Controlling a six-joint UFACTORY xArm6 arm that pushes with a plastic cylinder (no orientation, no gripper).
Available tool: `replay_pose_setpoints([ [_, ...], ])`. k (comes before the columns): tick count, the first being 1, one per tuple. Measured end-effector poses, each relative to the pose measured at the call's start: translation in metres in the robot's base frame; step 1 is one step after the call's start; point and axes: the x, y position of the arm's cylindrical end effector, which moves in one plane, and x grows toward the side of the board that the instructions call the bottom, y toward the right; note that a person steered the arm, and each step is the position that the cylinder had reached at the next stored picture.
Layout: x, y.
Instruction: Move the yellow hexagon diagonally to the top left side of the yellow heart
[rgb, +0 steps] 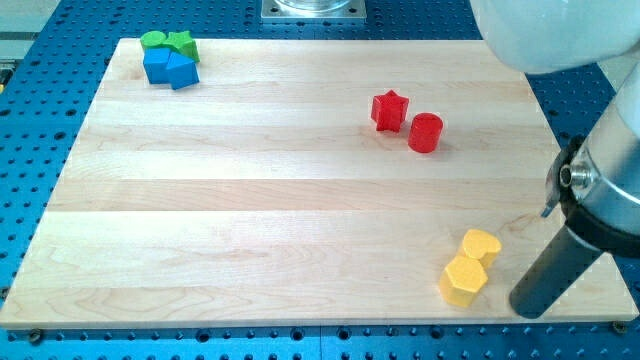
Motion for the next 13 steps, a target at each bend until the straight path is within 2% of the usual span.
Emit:
replay_pose_setpoints([
  [2,-0.002,-0.041],
  [4,-0.056,-0.099],
  [6,-0.133,-0.144],
  [7,-0.145,-0.172],
  [8,-0.128,-0.151],
  [9,-0.133,-0.106],
  [10,-0.129,-0.09],
  [12,-0.07,-0.111],
  [13,-0.07,-0.133],
])
